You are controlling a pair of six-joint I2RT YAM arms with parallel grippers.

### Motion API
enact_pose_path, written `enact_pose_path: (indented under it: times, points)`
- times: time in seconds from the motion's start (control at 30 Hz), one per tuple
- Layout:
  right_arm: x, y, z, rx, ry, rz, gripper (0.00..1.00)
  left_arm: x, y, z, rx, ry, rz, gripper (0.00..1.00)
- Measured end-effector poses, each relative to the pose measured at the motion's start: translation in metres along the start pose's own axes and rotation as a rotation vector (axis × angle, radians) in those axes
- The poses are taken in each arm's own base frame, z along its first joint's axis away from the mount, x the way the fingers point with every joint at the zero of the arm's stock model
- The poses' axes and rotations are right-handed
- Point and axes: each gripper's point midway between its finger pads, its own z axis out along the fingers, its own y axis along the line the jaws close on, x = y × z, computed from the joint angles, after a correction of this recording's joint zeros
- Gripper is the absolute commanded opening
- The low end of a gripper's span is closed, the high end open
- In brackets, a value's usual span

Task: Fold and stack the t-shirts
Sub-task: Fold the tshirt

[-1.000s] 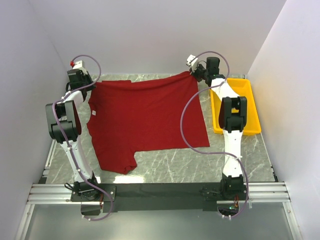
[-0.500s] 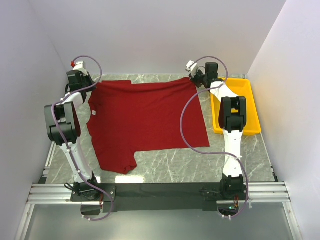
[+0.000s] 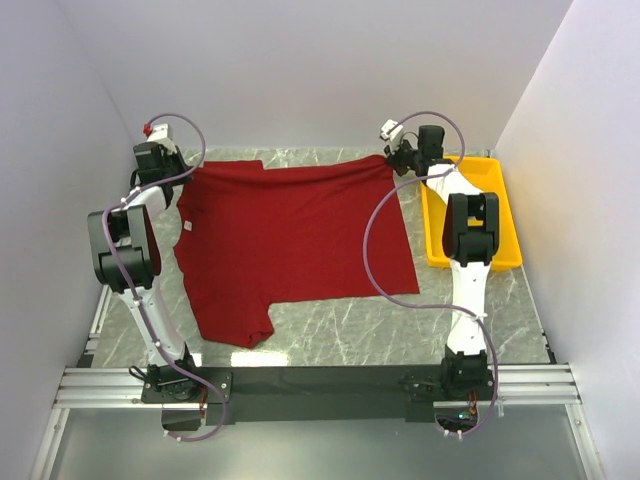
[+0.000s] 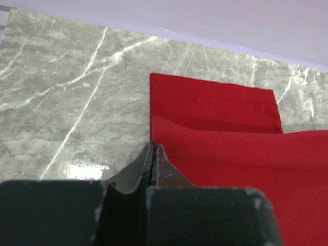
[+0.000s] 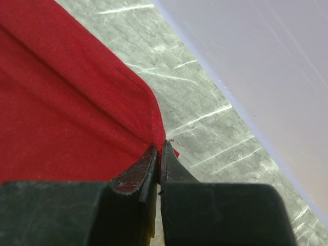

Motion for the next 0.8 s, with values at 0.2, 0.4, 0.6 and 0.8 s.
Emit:
enact_pose_path:
  times: [0.2,0.4,0.6,0.8]
  points:
    - [-0.007,0.000,-0.010,-0.014,-0.024,0.021,0.00,0.011,0.001,-0.005,-0.004,0.022,0.003,0.01]
    - [-0.018,0.001,-0.018,-0.029,-0.050,0.023,0.00,0.015,0.004,-0.007,-0.017,0.033,0.013,0.01]
    - [-0.013,0.013,-0.024,-0.068,-0.043,0.037,0.00,0.017,0.008,-0.009,-0.042,0.041,0.019,0.01]
    - [-0.002,0.022,-0.026,-0.090,-0.017,0.040,0.00,0.019,0.013,-0.010,-0.069,0.052,0.029,0.01]
